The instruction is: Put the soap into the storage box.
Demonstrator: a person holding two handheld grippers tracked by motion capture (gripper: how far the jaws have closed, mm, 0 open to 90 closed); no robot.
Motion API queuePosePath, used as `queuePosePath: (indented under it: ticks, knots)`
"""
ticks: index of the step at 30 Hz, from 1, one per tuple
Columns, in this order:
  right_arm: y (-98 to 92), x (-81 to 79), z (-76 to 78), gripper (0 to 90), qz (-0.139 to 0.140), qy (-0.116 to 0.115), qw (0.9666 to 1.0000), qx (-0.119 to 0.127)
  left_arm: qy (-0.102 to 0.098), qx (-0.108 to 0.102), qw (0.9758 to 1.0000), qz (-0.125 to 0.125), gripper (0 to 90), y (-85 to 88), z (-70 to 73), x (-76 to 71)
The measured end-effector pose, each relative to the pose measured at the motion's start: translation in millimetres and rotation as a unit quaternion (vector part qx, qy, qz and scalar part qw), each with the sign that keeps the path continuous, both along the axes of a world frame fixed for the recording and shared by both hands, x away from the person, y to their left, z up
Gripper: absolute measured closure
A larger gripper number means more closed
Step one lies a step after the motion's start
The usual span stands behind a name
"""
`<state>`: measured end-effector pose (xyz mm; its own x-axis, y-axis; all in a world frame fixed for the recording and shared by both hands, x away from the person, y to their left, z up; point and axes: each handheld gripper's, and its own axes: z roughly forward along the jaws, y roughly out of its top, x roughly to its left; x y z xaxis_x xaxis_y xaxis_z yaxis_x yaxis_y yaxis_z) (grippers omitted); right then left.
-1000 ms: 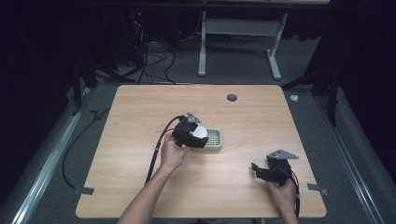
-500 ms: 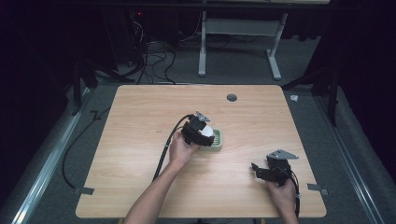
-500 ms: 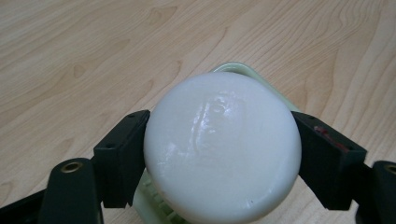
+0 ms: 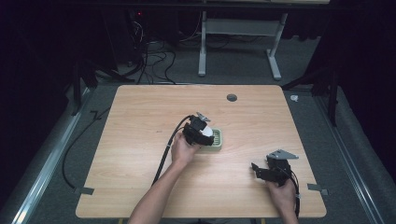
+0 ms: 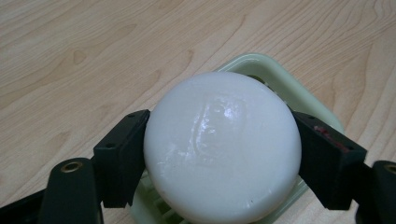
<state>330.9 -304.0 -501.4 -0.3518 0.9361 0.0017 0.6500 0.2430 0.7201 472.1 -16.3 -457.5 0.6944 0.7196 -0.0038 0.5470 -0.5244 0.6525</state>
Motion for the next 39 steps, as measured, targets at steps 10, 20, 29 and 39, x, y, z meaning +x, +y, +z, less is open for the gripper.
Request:
queuePosePath:
  ticks: [10,20,29,39]
  knots:
    - [-0.3,0.0,-0.1,27.2,0.002,-0.001,1.0,0.002,0.003,0.011,0.9999,0.001,24.7,-1.7,-6.5,0.9]
    - [-0.4,0.2,-0.1,27.3,0.004,-0.001,1.0,-0.001,0.015,0.003,0.9999,0.002,24.5,1.2,-9.8,2.5]
    - [0.1,0.0,-0.3,27.5,0.003,-0.002,1.0,-0.004,0.032,-0.014,0.9994,0.0,20.3,4.3,-8.9,4.4]
    - [0.0,-0.1,0.0,27.6,0.003,0.0,1.0,0.0,0.013,-0.028,0.9995,0.0,17.3,13.4,8.7,-1.7]
